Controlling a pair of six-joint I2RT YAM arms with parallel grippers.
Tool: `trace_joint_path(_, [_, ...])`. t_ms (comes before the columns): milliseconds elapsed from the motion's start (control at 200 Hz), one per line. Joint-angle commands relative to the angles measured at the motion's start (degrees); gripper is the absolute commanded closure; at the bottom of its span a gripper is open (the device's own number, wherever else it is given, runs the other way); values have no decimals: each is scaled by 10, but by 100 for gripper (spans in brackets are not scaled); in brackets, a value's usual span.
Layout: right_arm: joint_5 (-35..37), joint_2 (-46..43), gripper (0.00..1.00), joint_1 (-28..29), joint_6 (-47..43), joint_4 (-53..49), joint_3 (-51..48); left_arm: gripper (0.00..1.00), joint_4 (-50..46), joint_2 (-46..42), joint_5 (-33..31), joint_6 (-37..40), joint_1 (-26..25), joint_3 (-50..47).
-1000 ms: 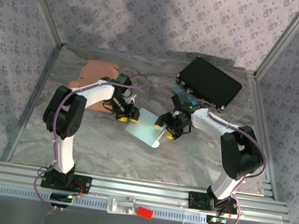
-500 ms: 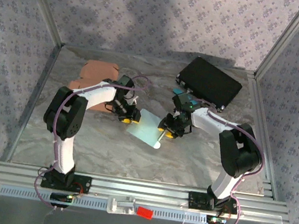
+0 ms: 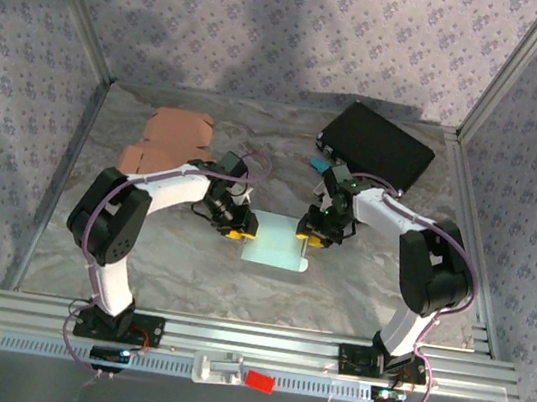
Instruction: Fold the paper box
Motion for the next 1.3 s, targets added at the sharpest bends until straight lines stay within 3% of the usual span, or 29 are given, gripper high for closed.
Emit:
trace_joint_path(0, [-9, -45, 59, -27, -43, -31, 12, 57, -8, -49, 1, -21, 8, 13])
trace_joint_path(150, [-56, -80, 48, -70, -62, -1, -11, 50, -11, -78, 15, -29, 47, 19])
trace_joint_path(395, [-121, -93, 35, -97, -62, 74, -67, 55, -2, -40, 35, -9, 57, 12])
trace_joint_path(994, [-183, -47, 32, -103, -8, 203, -144, 66, 85, 7, 9, -40, 14, -27])
trace_joint_path(1294, [-219, -26, 31, -99, 1, 246, -155, 83, 98, -3, -16, -37, 20, -68])
